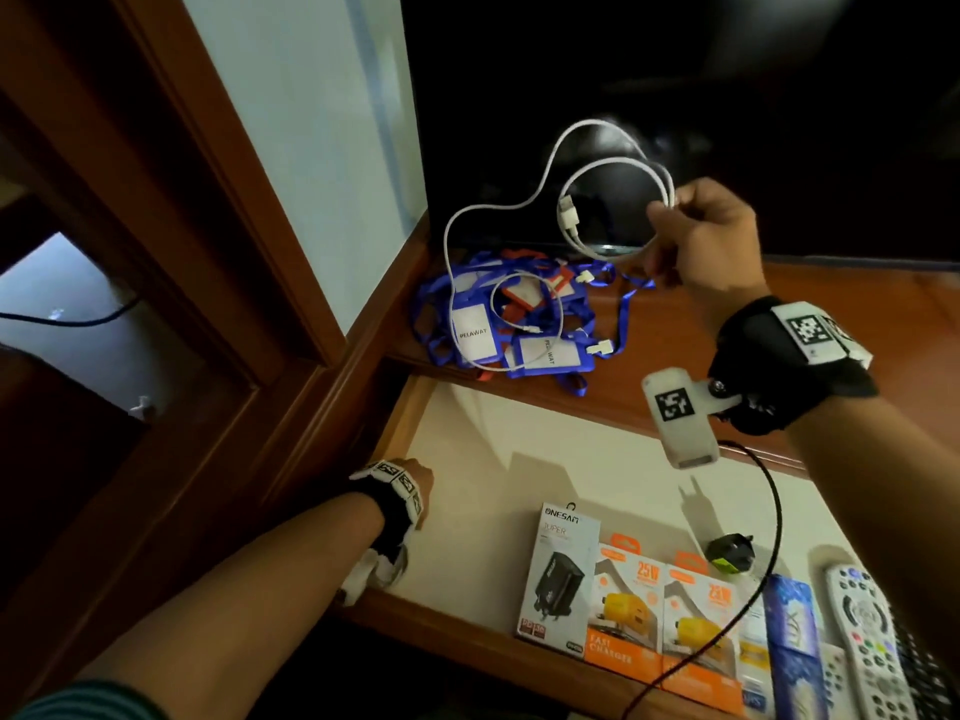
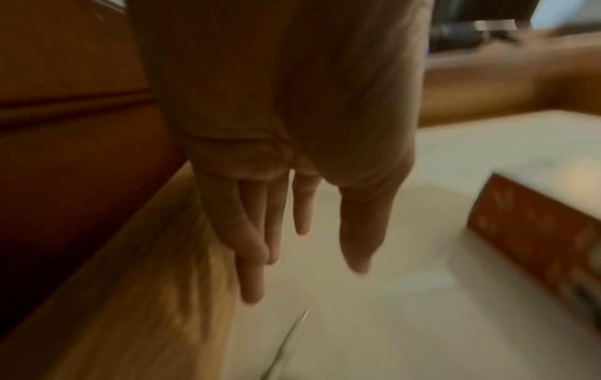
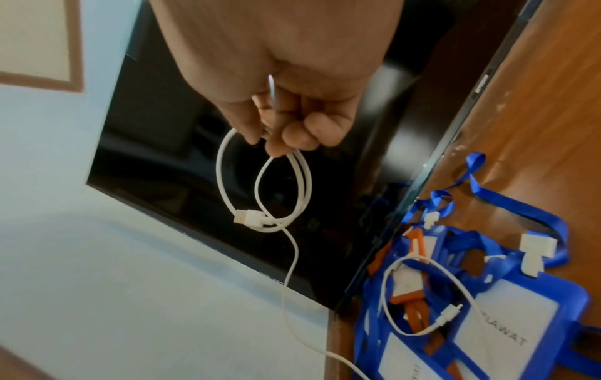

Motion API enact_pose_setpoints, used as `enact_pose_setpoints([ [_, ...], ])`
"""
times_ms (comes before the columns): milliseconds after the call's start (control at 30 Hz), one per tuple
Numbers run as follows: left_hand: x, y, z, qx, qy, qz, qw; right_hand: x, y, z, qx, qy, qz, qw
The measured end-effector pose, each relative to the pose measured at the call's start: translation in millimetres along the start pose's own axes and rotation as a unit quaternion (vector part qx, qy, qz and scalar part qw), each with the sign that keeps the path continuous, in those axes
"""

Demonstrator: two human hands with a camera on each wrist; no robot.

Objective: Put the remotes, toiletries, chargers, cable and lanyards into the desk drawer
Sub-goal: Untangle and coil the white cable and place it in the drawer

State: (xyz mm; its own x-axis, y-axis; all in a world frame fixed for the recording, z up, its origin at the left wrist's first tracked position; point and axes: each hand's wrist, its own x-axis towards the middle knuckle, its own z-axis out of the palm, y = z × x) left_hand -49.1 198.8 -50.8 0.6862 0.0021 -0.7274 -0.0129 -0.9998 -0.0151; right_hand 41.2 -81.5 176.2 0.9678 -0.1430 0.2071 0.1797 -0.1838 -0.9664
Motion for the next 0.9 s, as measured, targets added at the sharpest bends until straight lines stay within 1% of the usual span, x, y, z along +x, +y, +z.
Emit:
enact_pose_setpoints([
  [33, 3.4, 0.6, -8.7, -0.019, 0.031, 0.003, 0.999, -4.2, -8.1, -2.0, 0.003, -0.002, -0.009, 1.0],
  [67, 7.3, 2.7, -16.9, -0.074, 0.06, 0.005, 0.995, -8.4, -16.5, -3.8, 0.006, -0.003, -0.019, 1.0],
  [100, 5.0, 6.2, -30.6, -0.141, 0.093, 0.01, 0.986, -12.2, -24.4, -5.8, 0.009, -0.004, -0.028, 1.0],
  [133, 8.2, 9.5, -42.9, -0.226, 0.132, 0.016, 0.965, -16.3, -32.4, -7.6, 0.014, -0.003, -0.037, 0.999],
  [167, 6.4, 13.0, -58.4, -0.313, 0.175, 0.014, 0.933, -20.7, -39.6, -9.3, 0.019, -0.004, -0.044, 0.999],
  [200, 4.0, 16.1, -72.7, -0.407, 0.221, 0.011, 0.886, -25.3, -47.1, -10.9, 0.026, -0.005, -0.05, 0.998],
  [233, 2.8, 18.4, -83.9, -0.486, 0.271, 0.009, 0.831, -29.7, -53.9, -12.1, 0.035, -0.007, -0.057, 0.998],
  [267, -0.6, 20.9, -94.9, -0.54, 0.32, 0.012, 0.778, -34.4, -60.7, -13.1, 0.044, -0.008, -0.064, 0.997],
  [300, -6.0, 24.9, -106.4, -0.568, 0.351, 0.015, 0.744, -38.7, -67.0, -14.6, 0.051, -0.009, -0.073, 0.996],
  [333, -7.5, 28.6, -116.8, -0.577, 0.369, 0.024, 0.728, -42.8, -72.9, -16.4, 0.055, -0.011, -0.082, 0.995],
  [367, -9.9, 32.8, -126.9, -0.571, 0.379, 0.034, 0.727, -46.3, -78.8, -18.7, 0.058, -0.013, -0.091, 0.994],
  [467, -10.2, 45.9, -151.8, -0.549, 0.38, 0.08, 0.74, -53.9, -95.0, -29.3, 0.068, -0.008, -0.106, 0.992],
  [533, -11.1, 55.4, -162.8, -0.551, 0.348, 0.124, 0.748, -57.0, -102.3, -38.6, 0.069, 0.008, -0.109, 0.992],
  [567, -10.5, 59.7, -166.8, -0.541, 0.328, 0.145, 0.761, -58.0, -104.0, -43.4, 0.069, 0.019, -0.109, 0.991],
  [633, -14.2, 67.0, -173.9, -0.493, 0.288, 0.181, 0.801, -59.7, -102.9, -53.9, 0.069, 0.043, -0.101, 0.992],
  [667, -16.3, 69.5, -177.3, -0.463, 0.282, 0.198, 0.816, -60.5, -100.7, -59.6, 0.065, 0.055, -0.096, 0.992],
  [700, -19.9, 70.0, -181.4, -0.449, 0.28, 0.213, 0.821, -61.5, -97.6, -65.8, 0.057, 0.067, -0.089, 0.992],
  [733, -23.1, 69.3, -187.8, -0.45, 0.28, 0.222, 0.818, -62.6, -93.7, -72.7, 0.043, 0.078, -0.078, 0.993],
  [767, -29.4, 69.1, -197.3, -0.464, 0.281, 0.227, 0.809, -63.9, -89.3, -79.8, 0.023, 0.086, -0.063, 0.994],
  [833, -43.5, 67.7, -223.2, -0.496, 0.297, 0.245, 0.779, -67.1, -77.5, -94.3, -0.035, 0.091, -0.015, 0.995],
  [900, -65.2, 68.6, -255.7, -0.517, 0.311, 0.279, 0.747, -70.4, -64.2, -107.1, -0.099, 0.085, 0.033, 0.991],
])
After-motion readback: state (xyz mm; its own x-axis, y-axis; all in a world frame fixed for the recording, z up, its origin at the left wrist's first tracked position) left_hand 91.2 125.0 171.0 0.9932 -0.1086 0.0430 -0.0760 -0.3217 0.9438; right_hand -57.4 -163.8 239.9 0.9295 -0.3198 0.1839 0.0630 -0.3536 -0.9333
